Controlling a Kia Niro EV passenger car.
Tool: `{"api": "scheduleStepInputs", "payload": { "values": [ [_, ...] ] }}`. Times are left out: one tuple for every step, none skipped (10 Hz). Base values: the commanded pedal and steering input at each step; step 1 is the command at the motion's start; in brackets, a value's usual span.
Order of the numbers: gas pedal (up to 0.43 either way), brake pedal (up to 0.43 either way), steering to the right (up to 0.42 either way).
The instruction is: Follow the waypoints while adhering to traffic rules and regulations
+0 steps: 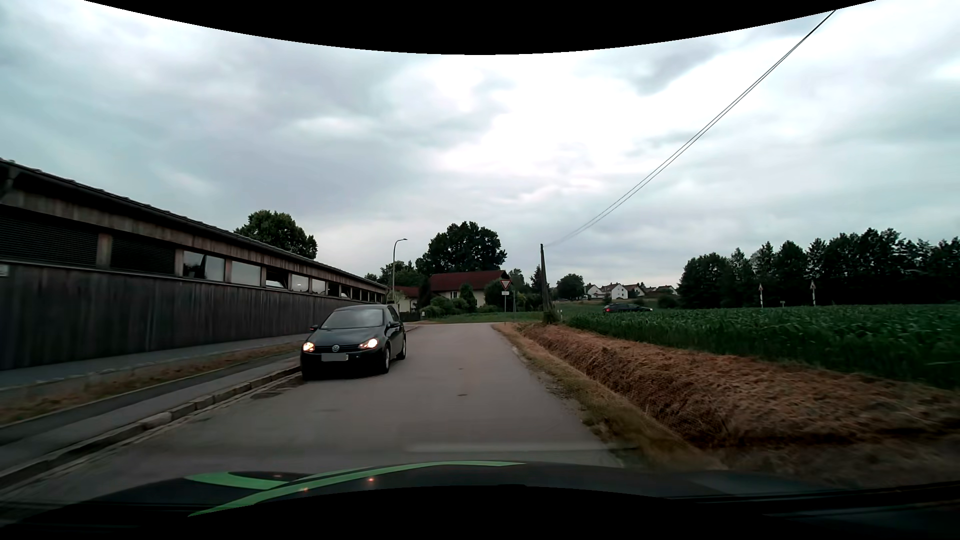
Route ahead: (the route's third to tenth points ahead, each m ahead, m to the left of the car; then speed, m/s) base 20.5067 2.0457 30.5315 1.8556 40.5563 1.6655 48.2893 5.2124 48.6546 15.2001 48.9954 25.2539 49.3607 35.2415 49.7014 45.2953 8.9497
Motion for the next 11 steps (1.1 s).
{"api": "scheduleStepInputs", "payload": {
  "values": [
    [0.047, 0.0, 0.001],
    [0.047, 0.0, -0.002],
    [0.047, 0.0, -0.002],
    [0.047, 0.0, -0.003],
    [0.047, 0.0, -0.003],
    [0.047, 0.0, -0.003],
    [0.039, 0.0, -0.005],
    [0.0, 0.0, -0.011],
    [0.0, 0.0, -0.014],
    [0.0, 0.0, -0.013],
    [0.0, 0.0, -0.012]
  ]
}}
